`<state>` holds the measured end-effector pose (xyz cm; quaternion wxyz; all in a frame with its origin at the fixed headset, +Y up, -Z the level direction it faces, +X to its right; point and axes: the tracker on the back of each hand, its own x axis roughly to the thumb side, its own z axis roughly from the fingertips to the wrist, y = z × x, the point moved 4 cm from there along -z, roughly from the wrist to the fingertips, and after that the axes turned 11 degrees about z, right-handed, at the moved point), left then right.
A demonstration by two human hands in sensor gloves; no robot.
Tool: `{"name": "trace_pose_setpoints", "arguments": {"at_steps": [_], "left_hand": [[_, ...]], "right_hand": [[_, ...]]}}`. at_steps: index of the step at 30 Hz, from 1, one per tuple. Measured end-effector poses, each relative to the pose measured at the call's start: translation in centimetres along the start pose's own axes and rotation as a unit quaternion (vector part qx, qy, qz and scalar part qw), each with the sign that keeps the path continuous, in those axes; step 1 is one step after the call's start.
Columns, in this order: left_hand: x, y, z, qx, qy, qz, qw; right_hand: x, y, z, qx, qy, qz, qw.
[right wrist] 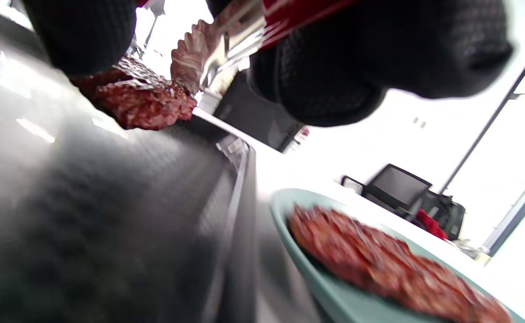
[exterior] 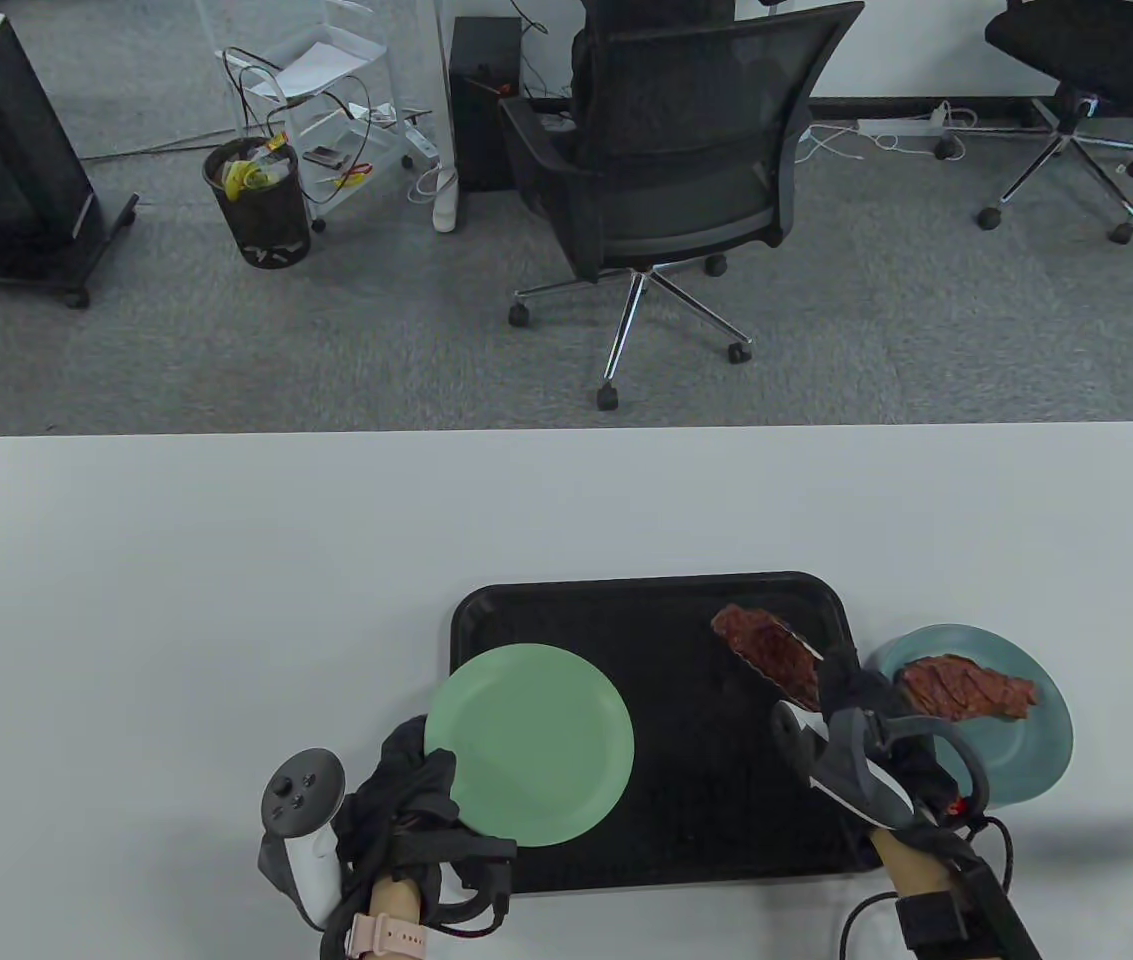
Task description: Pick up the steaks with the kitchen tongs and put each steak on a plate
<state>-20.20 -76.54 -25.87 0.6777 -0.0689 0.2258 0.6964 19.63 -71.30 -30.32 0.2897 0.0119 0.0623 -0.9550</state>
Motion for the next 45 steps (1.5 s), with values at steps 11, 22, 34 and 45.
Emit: {"name": "trace_pose_setpoints", "arguments": {"at_steps": [11, 22, 34, 45], "left_hand": [[-0.6, -2.9, 0.3, -0.053, 0.012, -0.035, 0.998], [-0.4, -3.7, 0.1, -0.102, 0.014, -0.037, 0.994], [-0.5, -3.3, -0.1, -0.111, 0.021, -0.005, 0.994], [0.9, 5.6, -2.3, 0.055, 0.014, 0.103, 0.993]], "right_hand": [[6.6, -9.9, 6.1, -0.158, -0.193, -0.057, 0.967], [9.1, -9.8, 6.3, -0.120, -0.236, -0.059, 0.962], [6.2, -10.1, 6.8, -0.144, -0.200, -0.129, 0.960], [0.1, -4.2, 6.5, -0.092, -0.077, -0.215, 0.969]]}}
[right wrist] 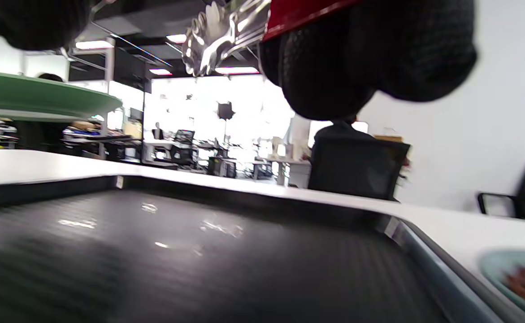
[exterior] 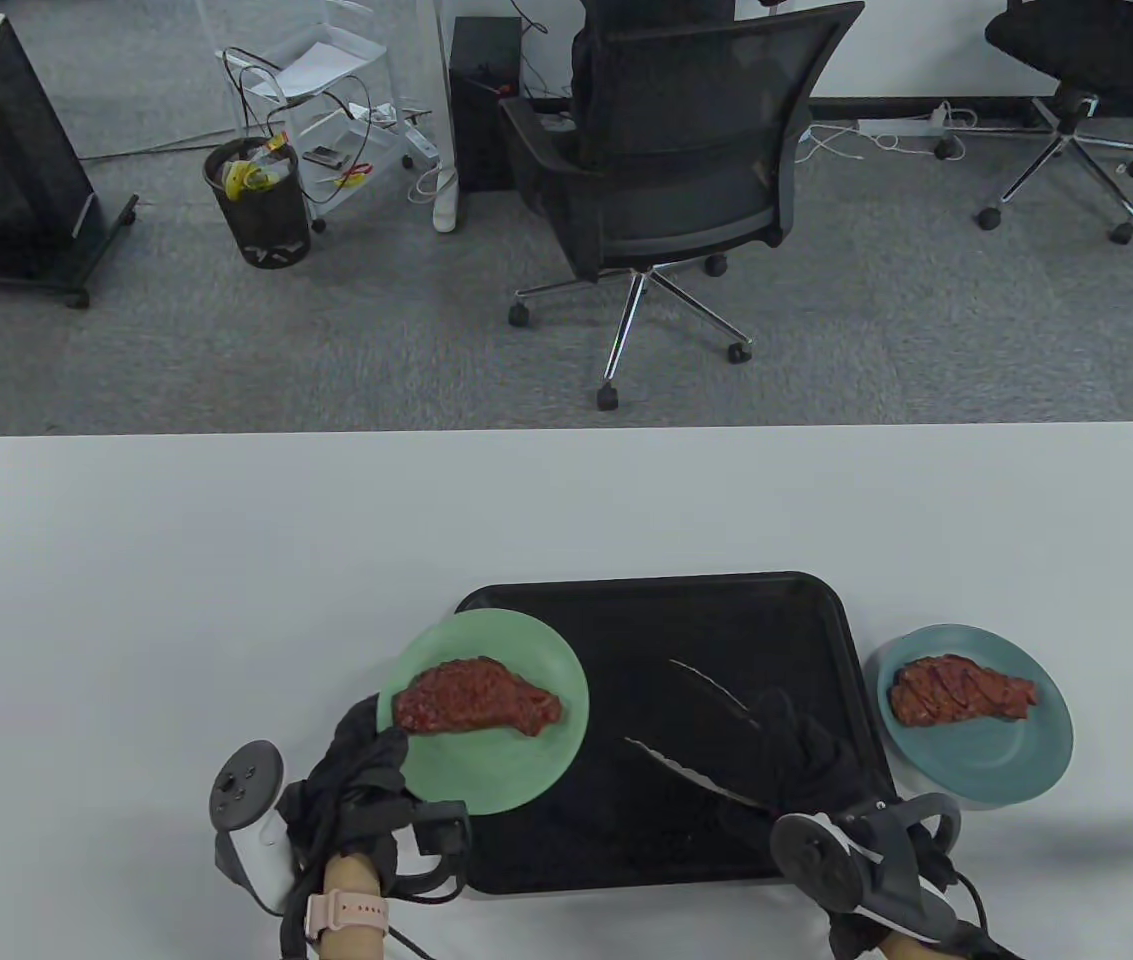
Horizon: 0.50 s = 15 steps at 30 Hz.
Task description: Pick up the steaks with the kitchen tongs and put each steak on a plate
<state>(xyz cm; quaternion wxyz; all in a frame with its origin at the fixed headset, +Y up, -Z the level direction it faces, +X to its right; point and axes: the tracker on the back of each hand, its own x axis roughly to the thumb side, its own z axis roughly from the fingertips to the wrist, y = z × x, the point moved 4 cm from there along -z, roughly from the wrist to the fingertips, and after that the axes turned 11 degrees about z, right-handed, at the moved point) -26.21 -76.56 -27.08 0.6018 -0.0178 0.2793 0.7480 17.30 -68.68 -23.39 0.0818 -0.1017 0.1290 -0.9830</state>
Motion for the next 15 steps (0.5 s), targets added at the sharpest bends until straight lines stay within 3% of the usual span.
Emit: {"name": "trace_pose_setpoints", "arguments": {"at_steps": [7, 15], "left_hand": [[0.7, 6.4, -3.0, 0.103, 0.009, 0.017, 0.994], [-0.5, 10.1, -5.3, 0.147, 0.036, -0.011, 0.988]], "right_hand": [[-3.2, 2.9, -0.7, 0.065, 0.064, -0.033, 0.995], [-2.8, 3.6, -0.8, 0.080, 0.061, -0.004, 0.995]]}}
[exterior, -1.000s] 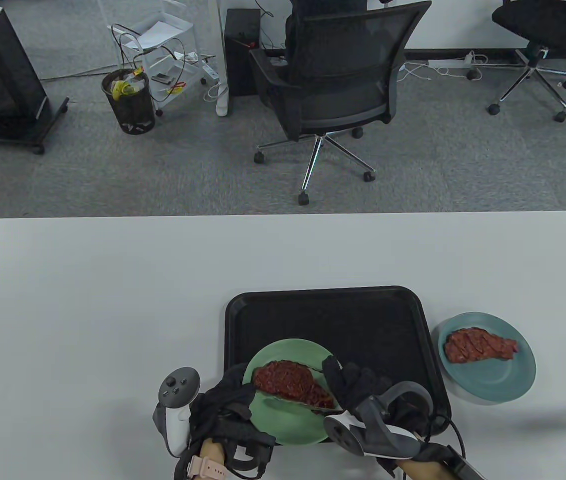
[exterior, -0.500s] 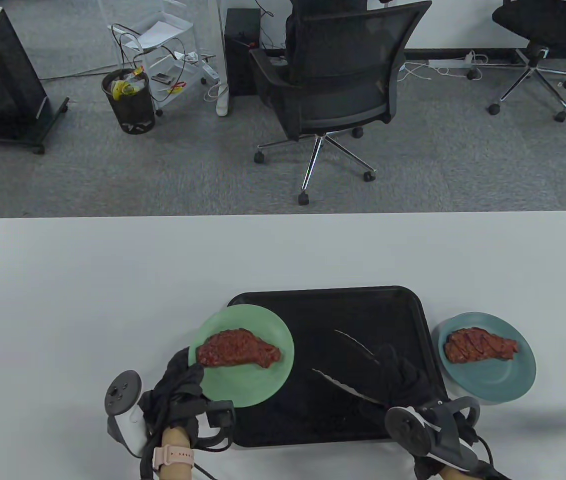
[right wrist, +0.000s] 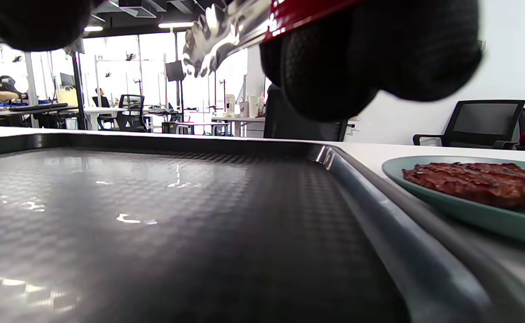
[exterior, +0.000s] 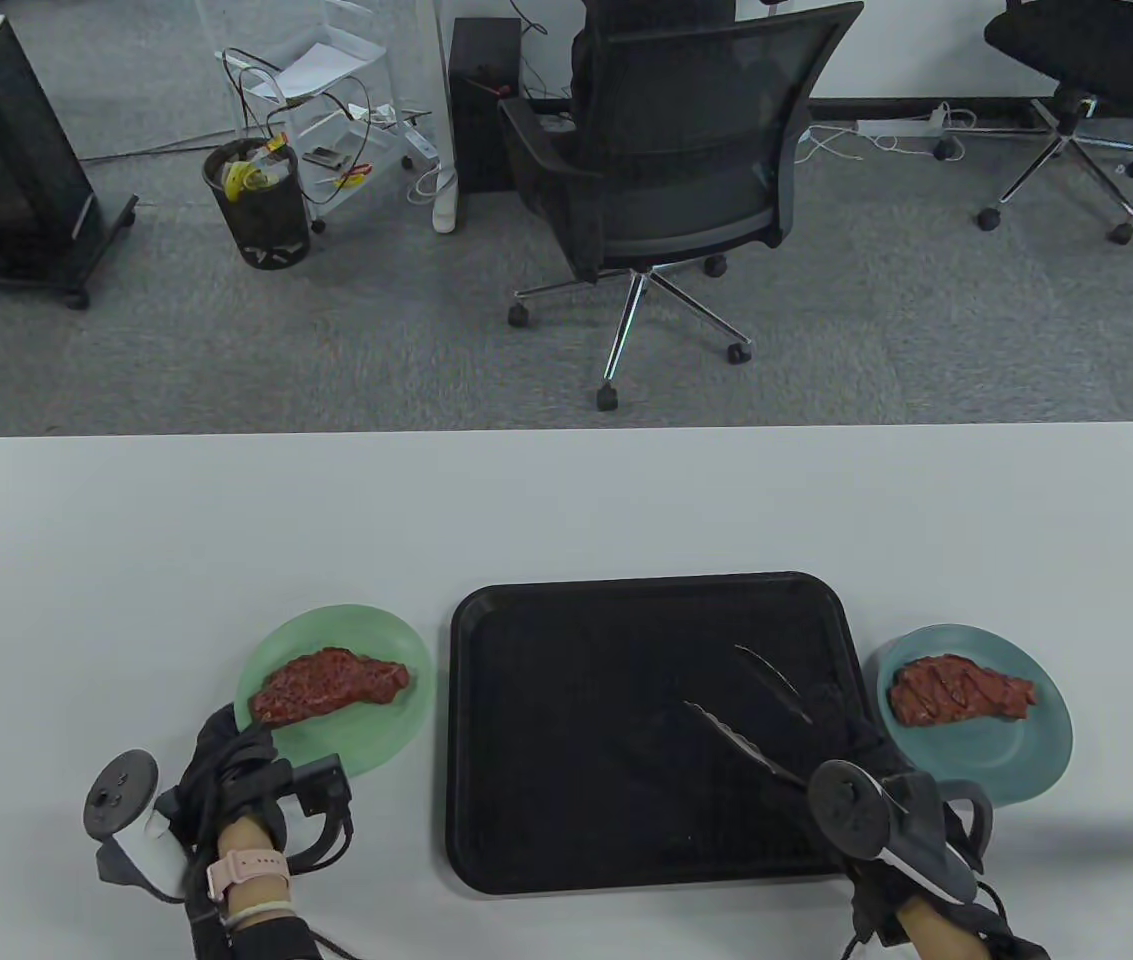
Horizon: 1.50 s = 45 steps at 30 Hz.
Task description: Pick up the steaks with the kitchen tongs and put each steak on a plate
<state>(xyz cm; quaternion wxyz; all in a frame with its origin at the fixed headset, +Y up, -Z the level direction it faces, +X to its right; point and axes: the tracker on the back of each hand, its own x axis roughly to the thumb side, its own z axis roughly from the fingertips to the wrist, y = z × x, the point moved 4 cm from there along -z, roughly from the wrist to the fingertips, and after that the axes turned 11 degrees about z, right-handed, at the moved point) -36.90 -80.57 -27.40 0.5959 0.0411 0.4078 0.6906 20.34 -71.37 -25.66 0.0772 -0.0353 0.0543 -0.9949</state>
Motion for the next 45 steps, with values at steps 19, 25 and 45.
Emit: {"name": "trace_pose_setpoints", "arguments": {"at_steps": [19, 25, 45], "left_hand": [[4.6, -3.6, 1.7, 0.147, -0.116, -0.511, 0.839], [5.5, -4.7, 2.7, 0.166, -0.114, -0.596, 0.777], [2.1, -17.6, 14.5, -0.174, -0.322, -0.218, 0.905]], "right_hand": [[0.9, 1.0, -0.1, 0.018, -0.019, 0.024, 0.999], [1.2, 1.2, -0.2, 0.028, -0.026, 0.030, 0.999], [0.7, 0.2, 0.4, 0.026, -0.019, 0.011, 0.999]]}}
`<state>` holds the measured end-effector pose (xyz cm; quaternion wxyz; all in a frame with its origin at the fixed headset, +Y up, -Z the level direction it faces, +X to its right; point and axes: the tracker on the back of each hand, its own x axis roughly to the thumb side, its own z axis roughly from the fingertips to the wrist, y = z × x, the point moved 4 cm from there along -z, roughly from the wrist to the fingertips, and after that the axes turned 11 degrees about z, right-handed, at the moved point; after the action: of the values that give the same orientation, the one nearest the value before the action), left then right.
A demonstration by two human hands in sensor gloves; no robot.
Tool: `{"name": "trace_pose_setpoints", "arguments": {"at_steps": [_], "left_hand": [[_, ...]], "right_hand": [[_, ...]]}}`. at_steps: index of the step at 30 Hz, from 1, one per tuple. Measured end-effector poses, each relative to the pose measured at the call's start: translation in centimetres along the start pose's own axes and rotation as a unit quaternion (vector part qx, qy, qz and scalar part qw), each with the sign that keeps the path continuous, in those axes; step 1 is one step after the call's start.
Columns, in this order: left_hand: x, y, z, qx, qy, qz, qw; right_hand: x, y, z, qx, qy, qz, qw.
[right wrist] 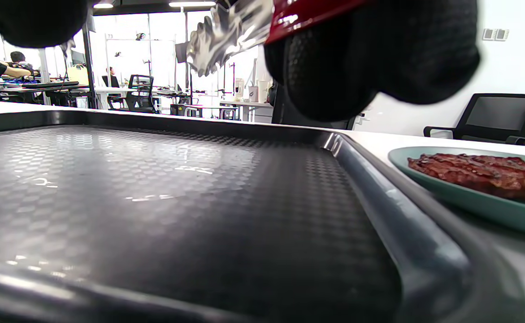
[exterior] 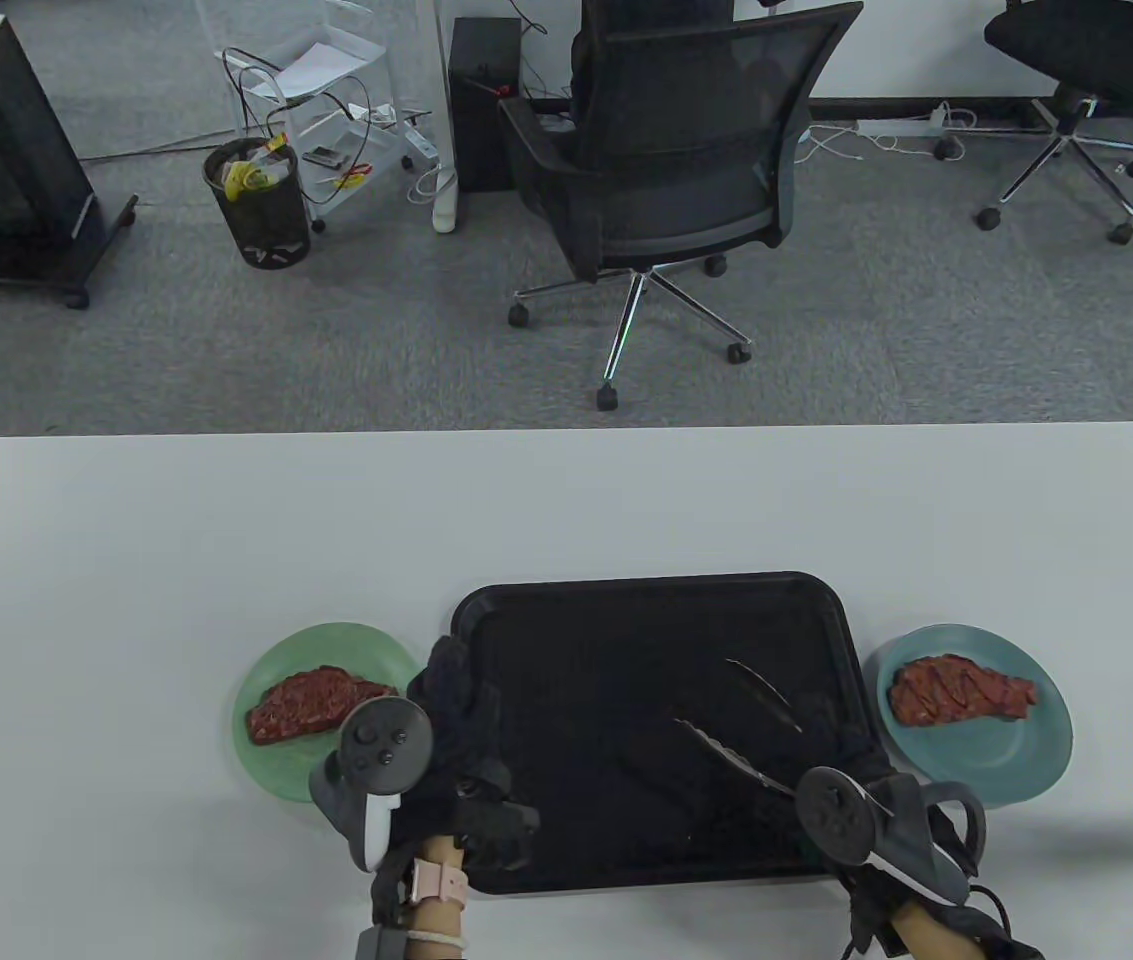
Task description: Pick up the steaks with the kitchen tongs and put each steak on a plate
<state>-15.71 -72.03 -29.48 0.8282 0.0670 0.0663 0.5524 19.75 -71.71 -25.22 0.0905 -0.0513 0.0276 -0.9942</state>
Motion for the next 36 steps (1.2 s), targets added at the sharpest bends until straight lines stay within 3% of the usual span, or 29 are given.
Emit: {"name": "trace_pose_setpoints", "arguments": {"at_steps": [3, 8, 18, 27, 32, 34, 36], "left_hand": [[-0.6, -1.3, -0.2, -0.029, 0.017, 0.028, 0.999], [-1.2, -1.0, -0.3, -0.017, 0.016, 0.035, 0.999], [-2.6, -1.3, -0.4, -0.020, 0.026, 0.018, 0.999], [-3.0, -2.0, -0.4, -0.032, 0.031, 0.005, 0.999], [-3.0, -1.8, -0.4, -0.027, 0.032, 0.014, 0.999], [-3.0, -1.9, -0.4, -0.026, 0.033, 0.020, 0.999], [-2.8, -2.0, -0.5, -0.022, 0.031, 0.029, 0.999]], "right_hand": [[0.1, 0.4, 0.0, 0.011, 0.003, 0.010, 1.000], [0.2, 1.1, -0.5, 0.023, 0.010, 0.005, 1.000], [-0.3, 3.6, -1.8, 0.076, 0.098, 0.057, 0.991], [0.2, 4.8, -1.7, 0.114, 0.086, 0.106, 0.984], [0.2, 2.8, -1.2, 0.085, 0.080, 0.097, 0.989], [0.0, 1.3, -1.1, 0.046, 0.081, 0.070, 0.993], [-0.3, -0.5, -1.5, -0.006, 0.076, -0.012, 0.997]]}}
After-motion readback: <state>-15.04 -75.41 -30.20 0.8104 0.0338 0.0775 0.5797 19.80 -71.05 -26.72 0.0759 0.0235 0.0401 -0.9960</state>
